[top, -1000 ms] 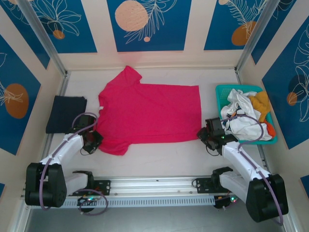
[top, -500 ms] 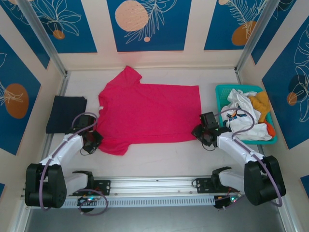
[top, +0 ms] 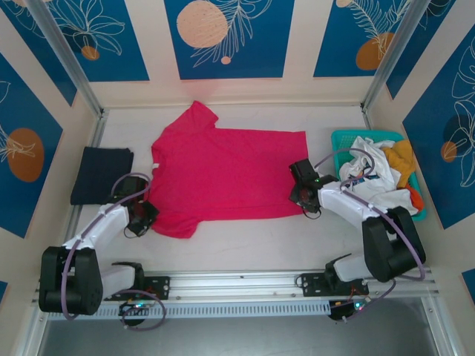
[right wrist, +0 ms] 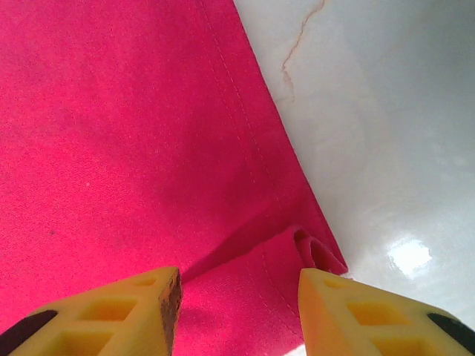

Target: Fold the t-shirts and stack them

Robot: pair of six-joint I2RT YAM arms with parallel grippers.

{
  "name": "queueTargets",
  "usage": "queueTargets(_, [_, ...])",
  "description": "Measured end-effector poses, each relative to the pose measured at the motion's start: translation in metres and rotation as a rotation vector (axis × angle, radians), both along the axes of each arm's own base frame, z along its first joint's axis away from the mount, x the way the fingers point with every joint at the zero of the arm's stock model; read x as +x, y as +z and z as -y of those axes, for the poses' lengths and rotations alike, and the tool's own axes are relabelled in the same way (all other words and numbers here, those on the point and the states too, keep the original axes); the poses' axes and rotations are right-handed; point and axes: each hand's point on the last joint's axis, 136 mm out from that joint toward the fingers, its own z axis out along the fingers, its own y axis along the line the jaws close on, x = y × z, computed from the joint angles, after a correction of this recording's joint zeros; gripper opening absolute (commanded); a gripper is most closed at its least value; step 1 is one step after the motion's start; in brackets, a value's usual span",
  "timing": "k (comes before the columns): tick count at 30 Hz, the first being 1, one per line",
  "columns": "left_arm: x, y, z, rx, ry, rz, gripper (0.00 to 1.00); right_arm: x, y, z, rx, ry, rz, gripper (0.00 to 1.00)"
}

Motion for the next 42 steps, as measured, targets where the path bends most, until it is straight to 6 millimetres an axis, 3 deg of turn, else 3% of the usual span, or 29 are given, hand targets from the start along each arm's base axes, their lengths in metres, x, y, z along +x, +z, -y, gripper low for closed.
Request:
queueTargets(3, [0.0,0.0,0.0,0.0,0.0,0.0,0.0,0.003,-0.007,-0.001,-0.015,0.002,-0.034,0.4])
queueTargets(5, [0.0,0.0,0.0,0.0,0.0,0.0,0.0,0.004,-0.012,-0.001,-0.025,0.008,-0.054,0.23])
queueTargets(9, [0.0,0.0,0.0,0.001,0.0,0.002,0.0,0.001,-0.014,0.0,-0.034,0.003,-0.071,0.0])
queueTargets(21, [0.001,0.002,0.0,0.0,0.0,0.01,0.0,-0.033,0.008,0.017,-0.016,-0.051,0.027,0.02])
queueTargets(24, [0.002,0.002,0.0,-0.001,0.0,0.013,0.0,-0.041,0.005,0.02,-0.009,-0.056,0.027,0.4])
queueTargets(26, [0.002,0.002,0.0,-0.001,0.0,0.016,0.0,-0.042,0.004,0.02,0.006,-0.058,0.022,0.47])
queueTargets(37, [0.003,0.001,0.0,0.003,-0.015,0.012,0.0,-0.031,-0.015,0.015,0.034,-0.069,-0.025,0.42])
queueTargets(39, [0.003,0.001,0.0,0.003,-0.015,0.012,0.0,-0.029,-0.018,0.013,0.038,-0.068,-0.028,0.38])
queueTargets(42, [0.003,0.001,0.0,0.003,-0.015,0.012,0.0,-0.027,-0.023,0.012,0.044,-0.068,-0.036,0.23])
